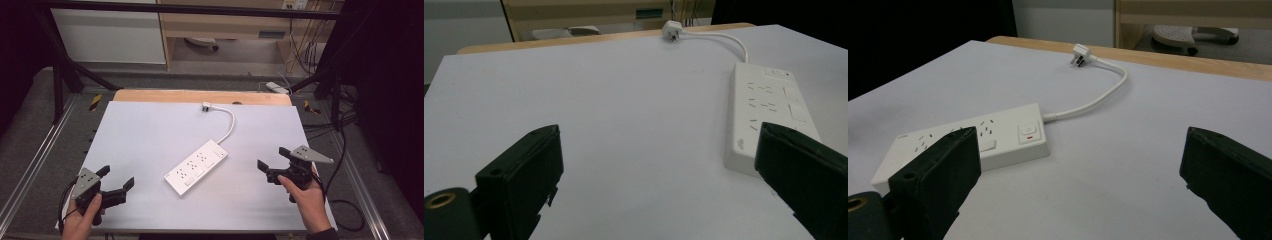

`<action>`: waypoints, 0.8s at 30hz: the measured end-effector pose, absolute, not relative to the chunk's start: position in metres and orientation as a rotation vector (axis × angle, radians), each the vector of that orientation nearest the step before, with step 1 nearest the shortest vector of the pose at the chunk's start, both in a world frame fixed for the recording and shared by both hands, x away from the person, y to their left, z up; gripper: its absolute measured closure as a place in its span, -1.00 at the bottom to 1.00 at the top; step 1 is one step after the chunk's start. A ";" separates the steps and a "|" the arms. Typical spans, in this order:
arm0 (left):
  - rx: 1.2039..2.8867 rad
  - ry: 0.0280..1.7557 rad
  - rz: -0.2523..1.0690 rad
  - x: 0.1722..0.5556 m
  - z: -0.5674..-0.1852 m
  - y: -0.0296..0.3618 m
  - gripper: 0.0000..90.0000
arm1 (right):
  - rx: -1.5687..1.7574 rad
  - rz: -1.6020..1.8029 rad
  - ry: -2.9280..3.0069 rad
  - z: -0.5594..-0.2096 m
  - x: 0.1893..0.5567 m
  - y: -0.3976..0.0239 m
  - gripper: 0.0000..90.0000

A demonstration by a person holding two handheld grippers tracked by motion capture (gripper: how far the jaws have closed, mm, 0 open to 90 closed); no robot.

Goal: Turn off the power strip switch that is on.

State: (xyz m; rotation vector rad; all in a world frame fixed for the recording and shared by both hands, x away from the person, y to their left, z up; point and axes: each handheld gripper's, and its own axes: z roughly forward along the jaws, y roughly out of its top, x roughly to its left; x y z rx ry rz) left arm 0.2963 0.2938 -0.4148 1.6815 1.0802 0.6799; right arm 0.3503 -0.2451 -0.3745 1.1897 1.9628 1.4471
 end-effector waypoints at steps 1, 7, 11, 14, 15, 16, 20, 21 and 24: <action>1.685 1.078 0.679 0.297 -0.415 0.294 -0.88 | 1.189 1.446 1.966 -0.373 0.351 -0.244 -0.91; 1.700 1.073 0.685 0.297 -0.415 0.294 -0.88 | 1.193 1.477 1.980 -0.365 0.356 -0.234 -0.89; 1.700 1.077 0.682 0.296 -0.416 0.293 -0.88 | 1.174 1.485 1.984 -0.359 0.359 -0.226 -0.91; 1.707 1.075 0.682 0.296 -0.416 0.292 -0.88 | 1.159 1.502 1.979 -0.355 0.361 -0.220 -0.90; 1.707 1.075 0.682 0.296 -0.416 0.292 -0.88 | 1.156 1.503 1.982 -0.354 0.362 -0.218 -0.90; 1.705 1.073 0.678 0.296 -0.416 0.292 -0.88 | 1.148 1.500 1.987 -0.353 0.362 -0.216 -0.90; 1.704 1.068 0.683 0.296 -0.415 0.293 -0.88 | 1.145 1.492 2.010 -0.351 0.365 -0.210 -0.87; 1.702 1.068 0.683 0.297 -0.415 0.293 -0.88 | 1.148 1.486 2.018 -0.350 0.365 -0.208 -0.87; 1.698 1.071 0.682 0.297 -0.415 0.294 -0.88 | 1.144 1.478 2.027 -0.347 0.367 -0.206 -0.88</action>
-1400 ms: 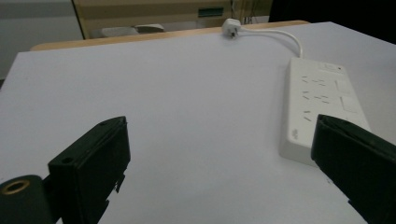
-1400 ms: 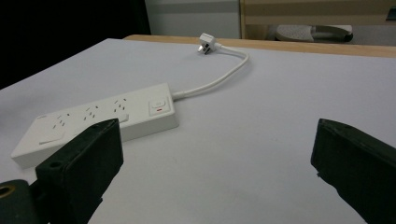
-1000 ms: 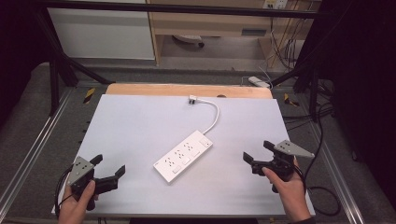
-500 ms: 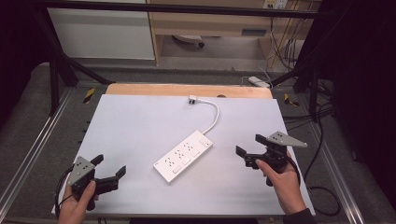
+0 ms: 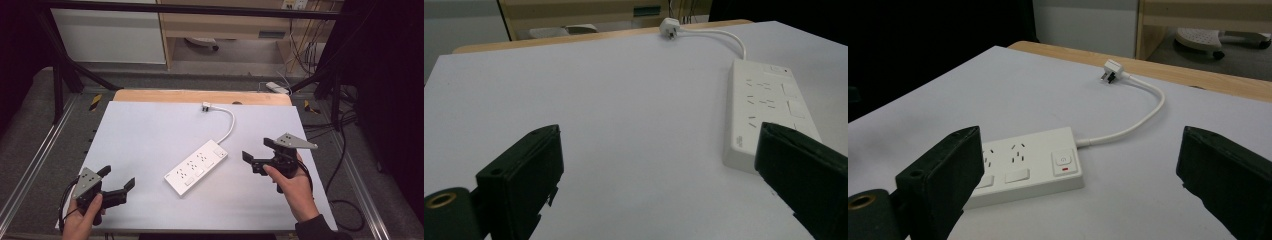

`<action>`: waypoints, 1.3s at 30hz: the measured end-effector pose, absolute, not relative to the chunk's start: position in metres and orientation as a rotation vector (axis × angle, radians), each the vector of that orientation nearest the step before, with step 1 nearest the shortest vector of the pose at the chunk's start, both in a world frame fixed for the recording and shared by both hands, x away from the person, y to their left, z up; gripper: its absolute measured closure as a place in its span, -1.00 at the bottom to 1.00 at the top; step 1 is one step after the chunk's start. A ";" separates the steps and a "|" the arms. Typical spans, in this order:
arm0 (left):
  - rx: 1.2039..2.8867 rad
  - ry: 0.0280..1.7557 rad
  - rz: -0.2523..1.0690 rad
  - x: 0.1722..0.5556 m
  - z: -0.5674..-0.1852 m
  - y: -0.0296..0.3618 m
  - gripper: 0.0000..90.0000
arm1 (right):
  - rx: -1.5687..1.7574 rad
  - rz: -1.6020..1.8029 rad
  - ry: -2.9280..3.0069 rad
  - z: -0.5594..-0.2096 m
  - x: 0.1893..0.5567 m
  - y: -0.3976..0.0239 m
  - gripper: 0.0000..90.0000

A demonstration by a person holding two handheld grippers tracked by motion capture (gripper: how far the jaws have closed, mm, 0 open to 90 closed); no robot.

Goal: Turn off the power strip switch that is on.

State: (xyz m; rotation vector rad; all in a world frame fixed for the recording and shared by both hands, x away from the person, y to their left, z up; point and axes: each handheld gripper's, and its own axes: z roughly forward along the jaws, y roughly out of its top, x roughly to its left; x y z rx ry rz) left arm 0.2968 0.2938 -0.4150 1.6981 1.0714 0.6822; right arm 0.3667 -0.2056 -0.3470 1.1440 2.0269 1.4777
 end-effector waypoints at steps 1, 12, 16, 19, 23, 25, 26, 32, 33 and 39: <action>1.697 1.071 0.683 0.297 -0.415 0.294 -0.88 | 1.147 1.485 2.027 -0.346 0.367 -0.205 -0.89; 1.699 1.070 0.687 0.296 -0.415 0.293 -0.89 | 1.120 1.517 2.037 -0.336 0.369 -0.199 -0.90; 1.694 1.066 0.686 0.295 -0.415 0.293 -0.89 | 1.104 1.520 2.043 -0.334 0.371 -0.196 -0.90; 1.698 1.067 0.689 0.296 -0.415 0.293 -0.89 | 1.104 1.521 2.050 -0.335 0.373 -0.192 -0.90; 1.697 1.063 0.687 0.296 -0.415 0.293 -0.89 | 1.097 1.515 2.064 -0.335 0.374 -0.187 -0.91; 1.699 1.063 0.688 0.296 -0.415 0.293 -0.89 | 1.086 1.519 2.070 -0.336 0.374 -0.184 -0.92; 1.703 1.063 0.688 0.296 -0.415 0.293 -0.89 | 1.084 1.520 2.072 -0.336 0.374 -0.182 -0.92; 1.700 1.067 0.687 0.296 -0.415 0.292 -0.89 | 1.069 1.525 2.098 -0.340 0.377 -0.170 -0.91; 1.700 1.067 0.687 0.296 -0.415 0.292 -0.89 | 1.069 1.525 2.098 -0.340 0.377 -0.170 -0.91; 1.714 1.073 0.689 0.297 -0.416 0.290 -0.89 | 1.046 1.532 2.118 -0.340 0.377 -0.159 -0.91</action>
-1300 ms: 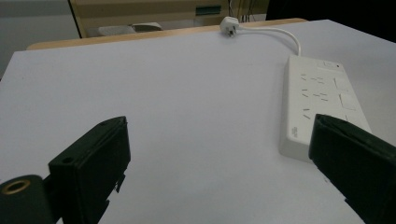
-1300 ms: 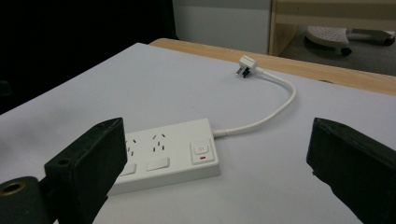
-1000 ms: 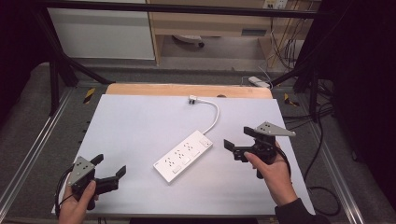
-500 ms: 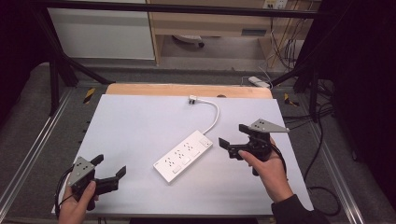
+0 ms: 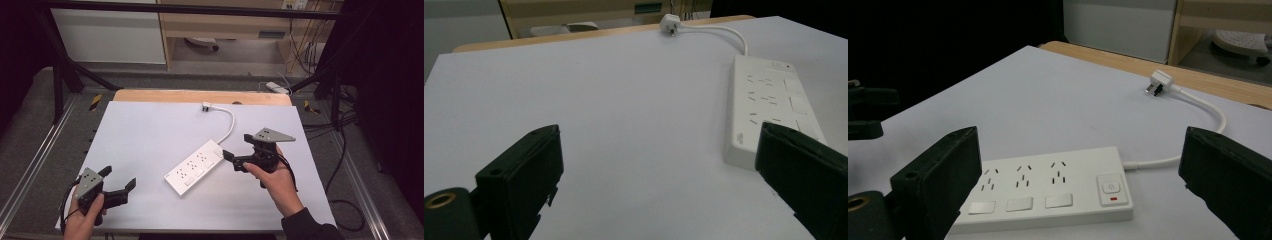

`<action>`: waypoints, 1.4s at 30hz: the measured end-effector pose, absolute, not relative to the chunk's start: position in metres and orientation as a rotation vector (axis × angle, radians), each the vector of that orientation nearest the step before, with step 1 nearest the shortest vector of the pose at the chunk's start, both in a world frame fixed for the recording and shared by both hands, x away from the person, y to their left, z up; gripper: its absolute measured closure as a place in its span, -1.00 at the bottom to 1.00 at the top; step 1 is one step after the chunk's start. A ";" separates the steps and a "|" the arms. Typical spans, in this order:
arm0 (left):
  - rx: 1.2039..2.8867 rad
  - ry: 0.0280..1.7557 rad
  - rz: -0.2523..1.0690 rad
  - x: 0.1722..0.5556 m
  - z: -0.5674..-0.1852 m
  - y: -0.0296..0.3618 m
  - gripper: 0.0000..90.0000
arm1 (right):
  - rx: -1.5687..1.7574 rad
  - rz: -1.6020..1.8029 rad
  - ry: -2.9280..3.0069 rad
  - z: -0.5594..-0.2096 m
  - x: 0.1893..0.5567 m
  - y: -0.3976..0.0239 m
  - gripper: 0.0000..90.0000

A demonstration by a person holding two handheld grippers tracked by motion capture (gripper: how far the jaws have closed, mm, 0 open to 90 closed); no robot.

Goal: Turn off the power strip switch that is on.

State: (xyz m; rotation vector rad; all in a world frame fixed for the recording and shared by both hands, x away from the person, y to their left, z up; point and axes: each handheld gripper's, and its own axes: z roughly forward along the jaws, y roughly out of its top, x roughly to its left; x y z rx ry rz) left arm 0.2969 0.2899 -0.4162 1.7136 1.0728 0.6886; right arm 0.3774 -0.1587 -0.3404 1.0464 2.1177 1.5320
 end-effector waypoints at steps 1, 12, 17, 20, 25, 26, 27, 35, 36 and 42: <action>1.712 1.072 0.687 0.297 -0.416 0.290 -0.88 | 1.047 1.531 2.123 -0.341 0.378 -0.157 -0.91; 1.697 1.052 0.687 0.295 -0.413 0.291 -0.89 | 1.031 1.514 2.166 -0.345 0.383 -0.138 -0.90; 1.714 1.061 0.684 0.298 -0.415 0.291 -0.88 | 1.022 1.501 2.187 -0.348 0.385 -0.130 -0.89; 1.704 1.056 0.691 0.295 -0.414 0.291 -0.91 | 1.019 1.512 2.206 -0.352 0.387 -0.121 -0.88; 1.706 1.057 0.685 0.296 -0.414 0.292 -0.89 | 0.999 1.502 2.232 -0.352 0.388 -0.111 -0.88; 1.706 1.056 0.685 0.296 -0.414 0.291 -0.89 | 0.990 1.500 2.240 -0.352 0.389 -0.108 -0.88; 1.704 1.055 0.683 0.296 -0.414 0.291 -0.89 | 0.990 1.501 2.245 -0.352 0.389 -0.106 -0.88; 1.701 1.051 0.683 0.296 -0.414 0.292 -0.89 | 0.981 1.483 2.275 -0.357 0.392 -0.095 -0.87; 1.702 1.050 0.682 0.296 -0.414 0.291 -0.89 | 0.979 1.477 2.280 -0.358 0.392 -0.094 -0.87; 1.704 1.048 0.683 0.296 -0.414 0.291 -0.89 | 0.969 1.463 2.305 -0.359 0.393 -0.088 -0.87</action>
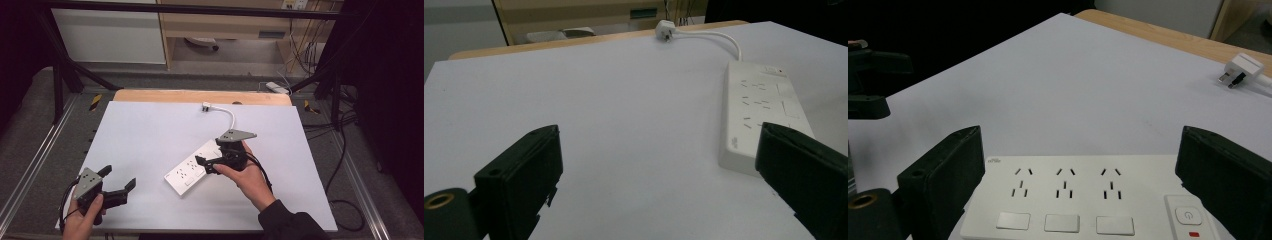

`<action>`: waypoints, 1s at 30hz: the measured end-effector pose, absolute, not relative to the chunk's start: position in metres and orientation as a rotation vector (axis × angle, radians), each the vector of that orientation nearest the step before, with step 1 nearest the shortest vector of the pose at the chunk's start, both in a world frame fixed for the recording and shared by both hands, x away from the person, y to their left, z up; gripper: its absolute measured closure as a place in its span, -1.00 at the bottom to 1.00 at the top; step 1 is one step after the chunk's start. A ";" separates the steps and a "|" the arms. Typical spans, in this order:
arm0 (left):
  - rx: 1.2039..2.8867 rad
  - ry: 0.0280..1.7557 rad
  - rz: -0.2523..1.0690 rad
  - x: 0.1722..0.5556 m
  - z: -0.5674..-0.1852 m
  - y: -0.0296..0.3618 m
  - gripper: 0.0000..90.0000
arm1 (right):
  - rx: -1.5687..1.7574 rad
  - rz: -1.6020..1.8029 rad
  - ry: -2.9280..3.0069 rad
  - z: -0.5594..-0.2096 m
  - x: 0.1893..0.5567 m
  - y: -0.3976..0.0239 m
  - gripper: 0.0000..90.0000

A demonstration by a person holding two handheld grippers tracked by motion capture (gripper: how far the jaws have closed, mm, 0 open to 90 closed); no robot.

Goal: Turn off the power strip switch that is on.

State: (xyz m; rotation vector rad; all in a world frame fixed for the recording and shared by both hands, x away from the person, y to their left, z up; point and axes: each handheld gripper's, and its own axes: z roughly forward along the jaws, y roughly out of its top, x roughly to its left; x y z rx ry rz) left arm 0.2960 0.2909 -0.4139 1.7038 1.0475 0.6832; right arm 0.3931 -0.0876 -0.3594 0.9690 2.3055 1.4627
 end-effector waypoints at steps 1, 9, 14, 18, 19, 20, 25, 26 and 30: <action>1.704 1.047 0.684 0.296 -0.414 0.291 -0.89 | 0.966 1.462 2.307 -0.359 0.393 -0.086 -0.87; 1.710 1.044 0.682 0.296 -0.414 0.291 -0.89 | 0.944 1.454 2.343 -0.363 0.391 -0.074 -0.86; 1.707 1.044 0.681 0.296 -0.414 0.291 -0.89 | 0.924 1.447 2.360 -0.366 0.389 -0.067 -0.81; 1.711 1.038 0.678 0.296 -0.414 0.291 -0.89 | 0.923 1.437 2.374 -0.367 0.388 -0.064 -0.81; 1.715 1.035 0.677 0.296 -0.414 0.291 -0.89 | 0.920 1.427 2.384 -0.368 0.388 -0.063 -0.81; 1.716 1.035 0.676 0.296 -0.414 0.291 -0.89 | 0.920 1.427 2.384 -0.368 0.388 -0.063 -0.81; 1.714 1.041 0.672 0.296 -0.414 0.290 -0.89 | 0.906 1.406 2.424 -0.374 0.385 -0.055 -0.81; 1.717 1.040 0.674 0.296 -0.414 0.290 -0.89 | 0.903 1.402 2.431 -0.375 0.385 -0.054 -0.81; 1.716 1.039 0.674 0.296 -0.414 0.290 -0.89 | 0.899 1.392 2.450 -0.377 0.385 -0.052 -0.80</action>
